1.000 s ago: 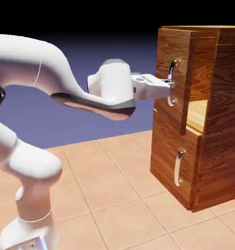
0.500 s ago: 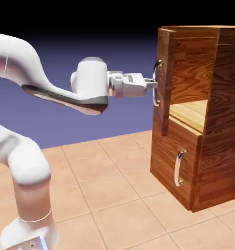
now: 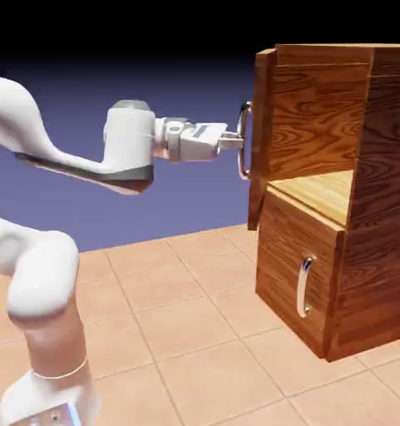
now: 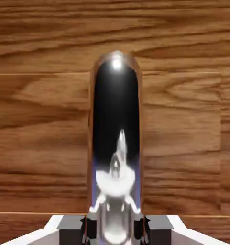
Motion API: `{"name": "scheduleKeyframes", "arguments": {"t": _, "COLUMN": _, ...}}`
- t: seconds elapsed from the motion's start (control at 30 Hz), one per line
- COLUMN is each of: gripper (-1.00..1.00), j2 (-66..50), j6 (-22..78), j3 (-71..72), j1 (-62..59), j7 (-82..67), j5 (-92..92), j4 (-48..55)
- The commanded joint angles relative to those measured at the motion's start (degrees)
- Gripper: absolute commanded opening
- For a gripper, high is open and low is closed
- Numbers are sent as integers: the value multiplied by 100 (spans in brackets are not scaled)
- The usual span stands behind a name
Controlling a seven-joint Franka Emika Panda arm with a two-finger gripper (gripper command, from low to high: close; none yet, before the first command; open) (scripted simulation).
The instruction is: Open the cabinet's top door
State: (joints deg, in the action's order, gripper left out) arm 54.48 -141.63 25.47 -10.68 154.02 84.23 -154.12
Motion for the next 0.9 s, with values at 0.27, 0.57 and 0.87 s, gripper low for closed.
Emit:
{"name": "scheduleKeyframes", "arguments": {"t": 0.27, "gripper": -100, "j2": -35, "j6": 2205, "j3": 1422, "j1": 189, "j7": -642, "j5": -1974, "j4": 453}}
{"name": "scheduleKeyframes", "arguments": {"t": 0.57, "gripper": -100, "j2": -574, "j6": 4443, "j3": 3143, "j1": -640, "j7": -783, "j5": -3272, "j4": 1788}}
{"name": "scheduleKeyframes", "arguments": {"t": 0.87, "gripper": -100, "j2": -808, "j6": 6270, "j3": 4923, "j1": -2401, "j7": -939, "j5": -4117, "j4": 3537}}
